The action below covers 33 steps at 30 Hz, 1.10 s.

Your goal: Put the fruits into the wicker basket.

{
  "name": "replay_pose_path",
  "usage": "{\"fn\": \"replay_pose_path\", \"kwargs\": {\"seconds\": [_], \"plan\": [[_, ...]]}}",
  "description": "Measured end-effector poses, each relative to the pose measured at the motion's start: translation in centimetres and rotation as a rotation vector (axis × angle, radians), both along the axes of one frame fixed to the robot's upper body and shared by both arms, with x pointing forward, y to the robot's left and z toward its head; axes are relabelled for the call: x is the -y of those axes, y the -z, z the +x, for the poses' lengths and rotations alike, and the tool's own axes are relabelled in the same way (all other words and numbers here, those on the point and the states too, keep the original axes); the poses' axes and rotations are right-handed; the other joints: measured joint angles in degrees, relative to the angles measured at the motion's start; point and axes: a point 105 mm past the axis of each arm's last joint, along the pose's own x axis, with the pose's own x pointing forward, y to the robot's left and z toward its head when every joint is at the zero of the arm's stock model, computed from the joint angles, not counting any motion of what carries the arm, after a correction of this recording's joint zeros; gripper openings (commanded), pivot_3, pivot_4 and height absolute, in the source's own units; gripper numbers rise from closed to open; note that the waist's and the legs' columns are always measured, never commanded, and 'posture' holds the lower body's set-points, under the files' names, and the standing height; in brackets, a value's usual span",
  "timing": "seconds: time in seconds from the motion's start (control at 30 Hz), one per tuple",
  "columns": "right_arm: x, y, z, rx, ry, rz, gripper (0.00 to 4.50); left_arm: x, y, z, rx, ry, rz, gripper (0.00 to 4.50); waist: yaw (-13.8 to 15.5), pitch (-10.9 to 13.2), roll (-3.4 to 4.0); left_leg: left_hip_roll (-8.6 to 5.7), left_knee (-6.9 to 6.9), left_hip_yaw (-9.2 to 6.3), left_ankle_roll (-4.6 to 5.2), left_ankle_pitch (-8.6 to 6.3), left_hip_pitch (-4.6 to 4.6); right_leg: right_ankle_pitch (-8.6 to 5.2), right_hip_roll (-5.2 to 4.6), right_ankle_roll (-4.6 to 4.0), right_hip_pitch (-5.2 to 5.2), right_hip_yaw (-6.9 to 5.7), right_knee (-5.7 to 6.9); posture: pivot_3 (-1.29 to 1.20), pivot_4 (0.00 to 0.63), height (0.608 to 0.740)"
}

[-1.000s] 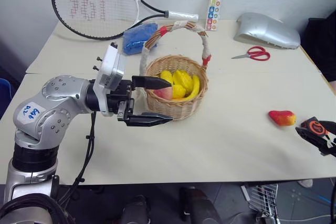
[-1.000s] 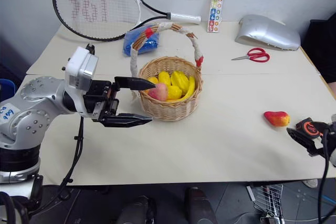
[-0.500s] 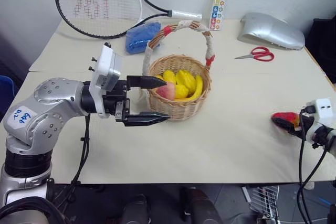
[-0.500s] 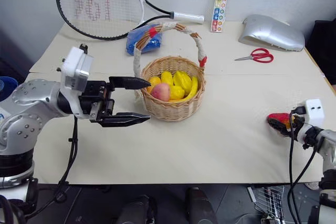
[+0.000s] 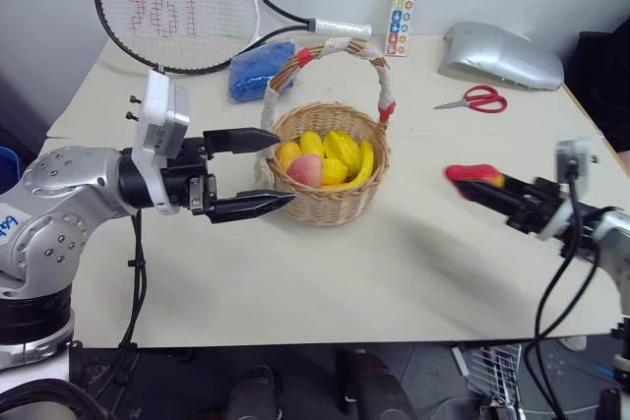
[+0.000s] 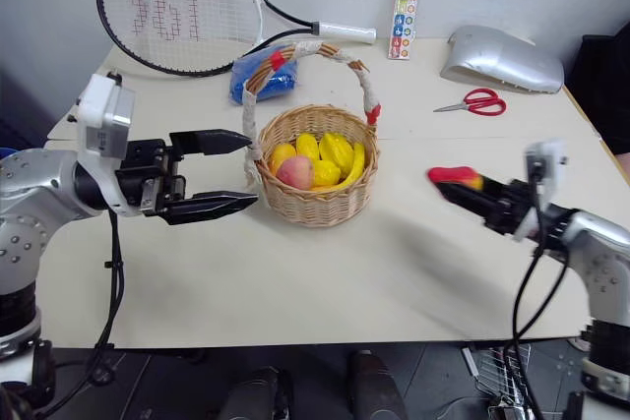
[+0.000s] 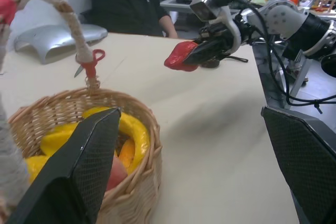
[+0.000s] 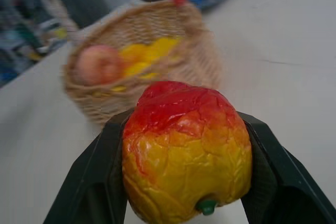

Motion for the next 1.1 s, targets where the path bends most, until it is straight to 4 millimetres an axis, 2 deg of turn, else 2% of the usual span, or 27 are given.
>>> {"fn": "replay_pose_path", "kwargs": {"seconds": [0.13,0.23,0.3,0.33,0.4,0.47,0.6,0.77,0.83,0.9,0.97,1.1], "plan": [[-7.6,-3.2,2.3,0.100,-0.067,0.053,2.20,-0.2,-0.2,0.0,0.006,-0.009,0.004,4.50,-0.4,0.0,0.00,0.02,0.00,0.03,-0.02,0.01,-0.10,-0.01,-0.05,-0.09,-0.19,0.03,0.09,0.00,0.150,0.740],[-11.2,-4.0,4.0,0.121,-0.039,0.013,2.20,-0.2,-0.3,0.0,0.009,-0.014,0.004,4.50,0.0,0.0,-0.04,0.03,-0.01,0.03,-0.08,0.01,-0.43,-0.10,-0.12,-0.24,-0.65,-0.01,0.31,0.00,0.150,0.740],[-12.5,-3.3,4.8,0.112,-0.021,-0.026,2.93,-0.3,-0.4,0.1,0.014,-0.020,0.000,4.50,0.3,0.0,-0.06,0.02,0.00,-0.03,-0.08,0.01,-0.66,-0.11,-0.15,-0.26,-0.85,-0.13,0.36,0.00,0.150,0.740],[-12.9,-2.7,5.3,0.103,-0.003,-0.050,3.16,-0.3,-0.5,0.1,0.018,-0.023,-0.002,4.50,0.3,0.0,-0.06,0.03,0.04,-0.03,-0.04,-0.02,-0.79,-0.11,-0.17,-0.26,-0.89,-0.17,0.43,0.00,0.150,0.740],[-12.9,-1.9,6.0,0.086,0.033,-0.064,3.92,-0.4,-0.7,0.1,0.024,-0.029,-0.004,4.50,0.1,0.0,-0.06,0.02,0.15,-0.02,0.04,-0.06,-1.06,-0.07,-0.18,-0.20,-1.03,-0.29,0.41,0.00,0.150,0.740],[-12.6,-1.7,6.4,0.081,0.062,-0.067,4.47,-0.4,-0.7,0.1,0.024,-0.030,-0.005,4.50,0.1,0.0,-0.06,0.01,0.18,-0.02,0.09,-0.09,-1.11,-0.06,-0.21,-0.18,-1.06,-0.33,0.41,0.00,0.150,0.740],[-10.8,-2.8,5.9,0.139,0.104,-0.083,4.47,-0.5,-0.8,0.1,0.029,-0.039,-0.009,4.50,0.2,0.0,-0.07,0.04,0.17,-0.10,0.08,-0.08,-1.13,-0.06,-0.22,-0.18,-1.05,-0.42,0.37,0.00,0.150,0.740],[-5.6,-5.1,3.6,0.190,0.166,-0.067,4.47,-0.8,-0.5,0.3,0.021,-0.059,-0.018,4.50,0.2,0.0,-0.07,0.03,0.19,-0.11,0.07,-0.08,-1.11,-0.06,-0.20,-0.18,-1.00,-0.42,0.32,0.00,0.150,0.740],[-4.6,-5.1,3.3,0.185,0.184,-0.068,4.47,-0.7,-0.6,0.3,0.022,-0.062,-0.022,4.50,-0.1,0.0,-0.08,0.03,0.19,0.03,0.06,-0.07,-0.96,-0.06,-0.17,-0.18,-0.99,-0.39,0.25,0.00,0.150,0.740],[-4.1,-4.7,4.0,0.167,0.232,-0.064,4.47,-0.7,-0.6,0.3,0.028,-0.060,-0.026,4.50,-0.7,0.0,-0.08,0.01,0.18,0.08,-0.02,-0.01,-0.83,-0.05,-0.14,-0.21,-0.99,-0.31,0.38,0.00,0.150,0.740],[-4.0,-4.0,5.7,0.146,0.303,-0.044,4.47,-0.5,-0.8,0.3,0.041,-0.053,-0.028,4.50,-1.2,0.0,-0.09,-0.10,0.15,0.06,-0.13,0.08,-0.74,0.02,-0.08,-0.32,-0.94,-0.22,0.43,0.00,0.150,0.740],[-6.4,-3.5,8.8,0.122,0.332,-0.001,4.47,0.0,-1.4,0.3,0.066,-0.028,-0.028,4.50,-1.7,0.0,-0.08,-0.05,-0.03,0.11,-0.30,0.19,-0.56,0.00,0.06,-0.41,-0.95,0.05,0.55,0.00,0.150,0.740]]}}
